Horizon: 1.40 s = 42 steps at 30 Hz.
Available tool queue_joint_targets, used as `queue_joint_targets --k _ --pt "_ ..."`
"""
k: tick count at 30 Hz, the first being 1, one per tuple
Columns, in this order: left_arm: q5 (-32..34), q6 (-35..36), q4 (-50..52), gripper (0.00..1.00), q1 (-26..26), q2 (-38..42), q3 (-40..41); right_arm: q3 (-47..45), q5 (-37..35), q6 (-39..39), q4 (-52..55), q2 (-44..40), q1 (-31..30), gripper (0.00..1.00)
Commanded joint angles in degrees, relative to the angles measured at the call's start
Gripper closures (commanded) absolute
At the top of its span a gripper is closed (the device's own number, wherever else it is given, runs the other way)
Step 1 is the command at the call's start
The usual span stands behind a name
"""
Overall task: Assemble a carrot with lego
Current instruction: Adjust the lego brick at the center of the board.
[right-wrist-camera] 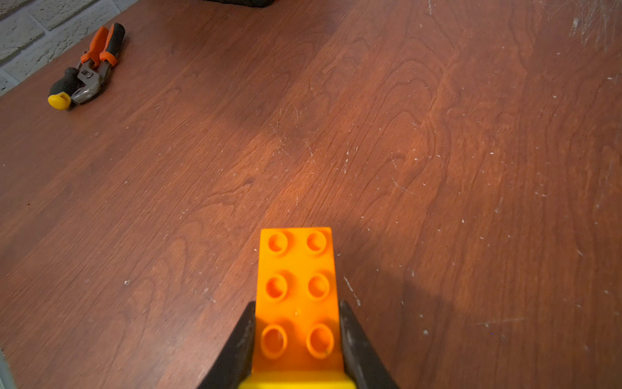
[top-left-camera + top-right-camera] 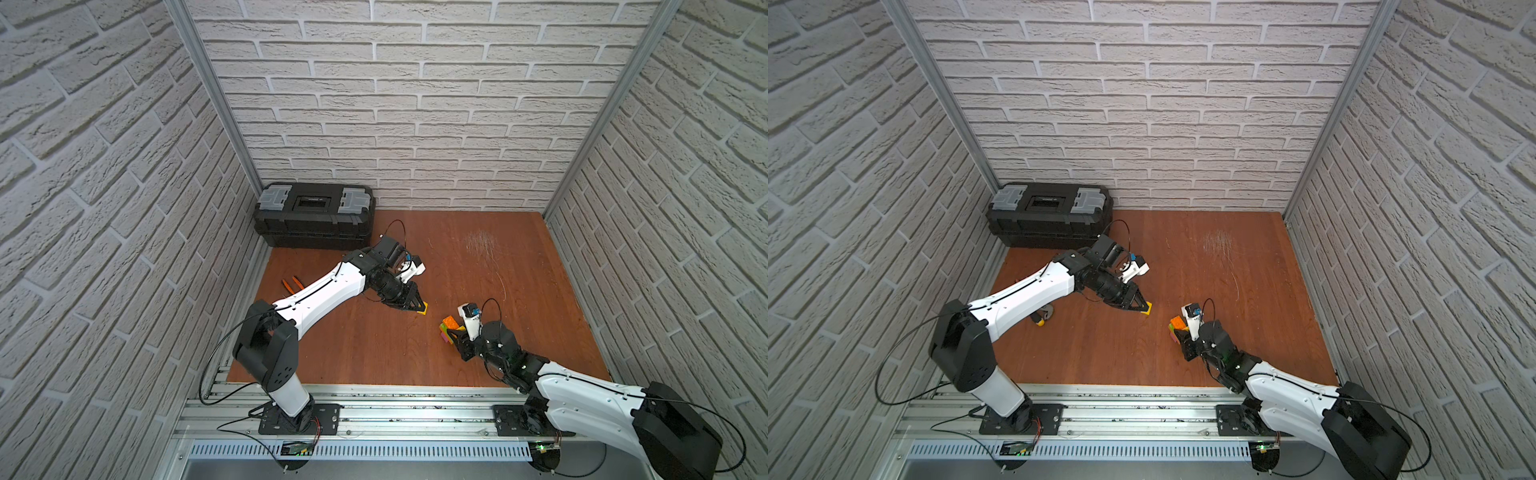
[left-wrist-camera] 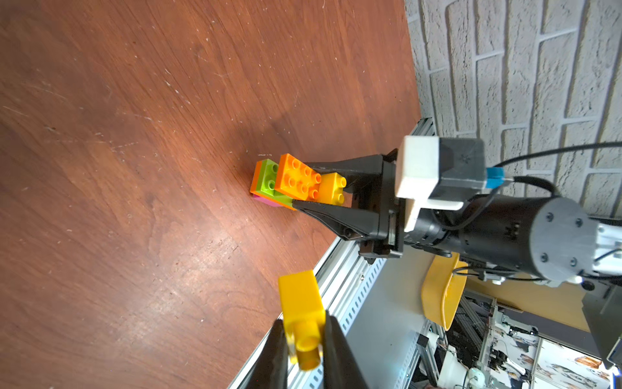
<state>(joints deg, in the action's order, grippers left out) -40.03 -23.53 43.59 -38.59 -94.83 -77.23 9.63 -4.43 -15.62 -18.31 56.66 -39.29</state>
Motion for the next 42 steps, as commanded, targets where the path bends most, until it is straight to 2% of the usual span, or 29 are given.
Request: queue_joint_targets --k 1,7,14,26,31,38,42 --pt "-1.62 3.41 3.03 1.0 -0.59 -1.17 -2.09 1.47 2.69 1.44 0.15 2.26 -0.79 0.91" --pt "-3.62 7.51 6.27 1.0 -1.9 -3.61 -4.9 3.38 1.7 4.55 0.97 6.89 -4.32 0.97" --pt "-1.3 9.38 10.27 1.0 -3.68 -7.01 -6.98 7.09 -4.34 9.35 3.77 9.18 -10.98 0.97" --pt "3.53 4.42 7.56 1.0 -4.58 -2.94 1.71 8.86 -9.8 11.98 -0.19 16.64 -18.31 0.97" --pt "5.76 2.64 6.09 1.0 -4.82 -2.05 2.87 9.7 -10.37 12.82 -0.06 17.96 -19.58 0.97" --pt "12.8 3.01 9.61 1.0 -5.52 -1.67 -0.93 9.45 -10.34 13.55 1.23 16.65 -20.01 0.97" --pt "13.52 2.83 9.68 1.0 -5.68 -1.87 -1.27 9.0 -10.16 13.65 1.41 16.01 -20.05 0.97"
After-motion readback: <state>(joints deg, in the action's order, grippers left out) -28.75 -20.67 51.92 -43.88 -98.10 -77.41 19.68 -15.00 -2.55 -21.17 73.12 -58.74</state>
